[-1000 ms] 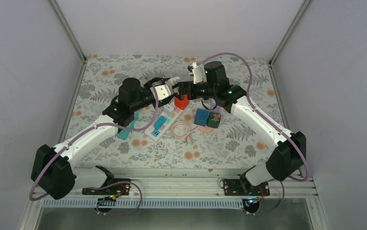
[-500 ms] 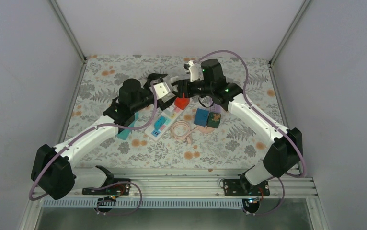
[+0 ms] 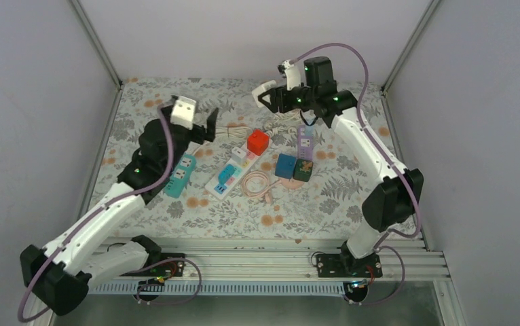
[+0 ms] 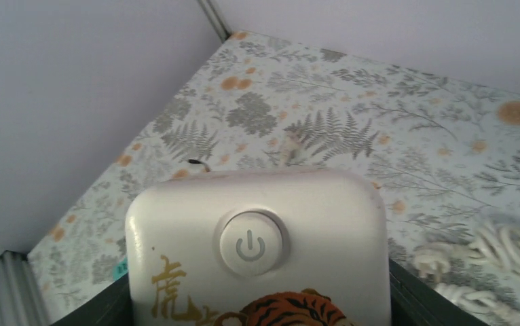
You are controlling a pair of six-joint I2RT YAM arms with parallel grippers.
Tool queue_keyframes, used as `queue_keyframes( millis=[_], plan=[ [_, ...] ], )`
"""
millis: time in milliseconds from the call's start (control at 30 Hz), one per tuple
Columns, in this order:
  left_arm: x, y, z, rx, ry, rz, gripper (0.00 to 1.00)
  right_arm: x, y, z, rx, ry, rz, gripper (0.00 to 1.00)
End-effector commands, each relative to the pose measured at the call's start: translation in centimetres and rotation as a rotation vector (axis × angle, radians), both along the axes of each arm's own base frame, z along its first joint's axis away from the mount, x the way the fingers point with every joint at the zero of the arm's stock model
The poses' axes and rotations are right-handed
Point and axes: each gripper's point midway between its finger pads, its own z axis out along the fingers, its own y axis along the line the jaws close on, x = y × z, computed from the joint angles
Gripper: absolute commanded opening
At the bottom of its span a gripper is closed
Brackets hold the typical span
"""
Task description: Insert the plug
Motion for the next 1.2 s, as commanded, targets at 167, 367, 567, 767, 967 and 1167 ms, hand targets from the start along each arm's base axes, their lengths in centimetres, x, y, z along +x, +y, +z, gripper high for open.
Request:
queue_keyframes(
  millis=[167, 367, 567, 767, 967, 1167],
  plan=[
    [-3.9, 10.4, 0.4, -0.212, 0.182, 0.310, 1.00, 5.2, -3.3, -2.2, -0.151, -0.043, -0.032, 0.30],
    [-6.3, 12.5, -0.2, -0.212, 0.179, 0.353, 1.00, 6.4, -4.5, -3.1, -0.206, -0.069, 0.003, 0.30],
    [-6.9, 13.0, -1.4, -0.202, 0.192, 0.368, 1.00, 5.9, -4.4, -3.8, -0.264, -0.127, 0.075, 0.31],
    [-5.9, 12.3, -1.9, -0.193, 0.201, 0.350, 1.00, 5.7, -4.2, -5.1, -0.289, -0.136, 0.100, 0.32],
    [-4.7, 11.6, -2.3, -0.182, 0.217, 0.341, 1.00, 5.5, -3.5, -6.5, -0.319, -0.130, 0.139, 0.32],
    [-4.4, 11.7, -2.9, -0.178, 0.229, 0.357, 1.00, 4.5, -1.9, -8.6, -0.353, -0.096, 0.206, 0.32]
  ],
)
